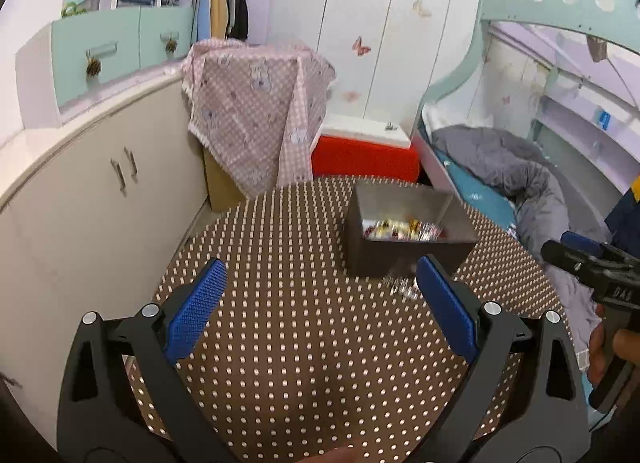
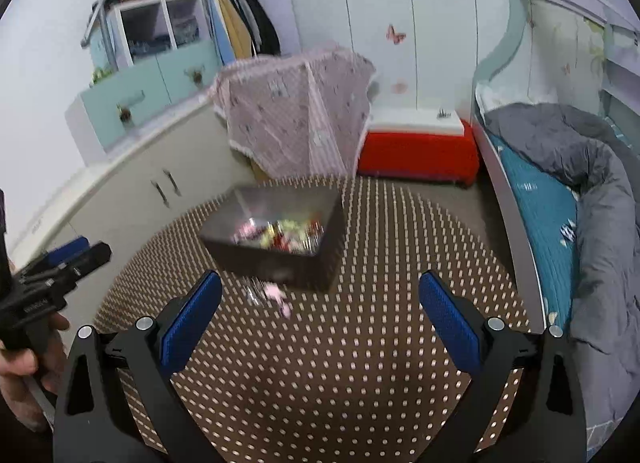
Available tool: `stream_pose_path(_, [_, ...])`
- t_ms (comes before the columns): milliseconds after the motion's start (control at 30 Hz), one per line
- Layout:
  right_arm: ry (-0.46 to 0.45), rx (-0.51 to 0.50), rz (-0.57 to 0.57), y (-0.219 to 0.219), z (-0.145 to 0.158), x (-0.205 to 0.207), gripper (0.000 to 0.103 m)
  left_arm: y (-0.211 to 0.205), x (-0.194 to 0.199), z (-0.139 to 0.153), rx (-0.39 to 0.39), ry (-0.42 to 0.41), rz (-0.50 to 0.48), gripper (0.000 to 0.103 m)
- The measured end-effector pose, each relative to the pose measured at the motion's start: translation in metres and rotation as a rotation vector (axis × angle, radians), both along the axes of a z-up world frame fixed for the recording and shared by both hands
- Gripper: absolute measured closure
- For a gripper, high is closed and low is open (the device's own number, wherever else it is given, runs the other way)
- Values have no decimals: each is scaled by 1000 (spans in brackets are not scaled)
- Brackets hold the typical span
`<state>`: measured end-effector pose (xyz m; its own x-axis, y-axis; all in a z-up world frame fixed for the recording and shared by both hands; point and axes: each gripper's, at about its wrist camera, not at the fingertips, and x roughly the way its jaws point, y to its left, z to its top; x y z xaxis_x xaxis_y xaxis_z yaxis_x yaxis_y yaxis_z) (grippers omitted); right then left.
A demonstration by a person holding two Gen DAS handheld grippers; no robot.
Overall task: Organize jewelry
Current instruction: 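Move both tools back toward the last pearl strand and pink charm, then grasp the pearl strand with the left tool while the right tool grasps a pink charm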
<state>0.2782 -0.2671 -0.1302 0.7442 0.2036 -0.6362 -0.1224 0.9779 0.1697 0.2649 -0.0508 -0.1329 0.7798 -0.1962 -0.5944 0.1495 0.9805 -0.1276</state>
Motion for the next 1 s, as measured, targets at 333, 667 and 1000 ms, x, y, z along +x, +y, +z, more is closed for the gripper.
stream_pose_path(333, [156, -53, 58, 26, -69, 30, 11, -7, 5, -35, 29, 86, -6, 9])
stream_pose_path(667, [164, -108, 159, 58, -90, 59, 71, -19, 18, -52, 48, 127, -23, 9])
stream_pose_path(1000, [148, -86, 120, 31, -89, 38, 93, -70, 51, -73, 100, 184, -102, 9])
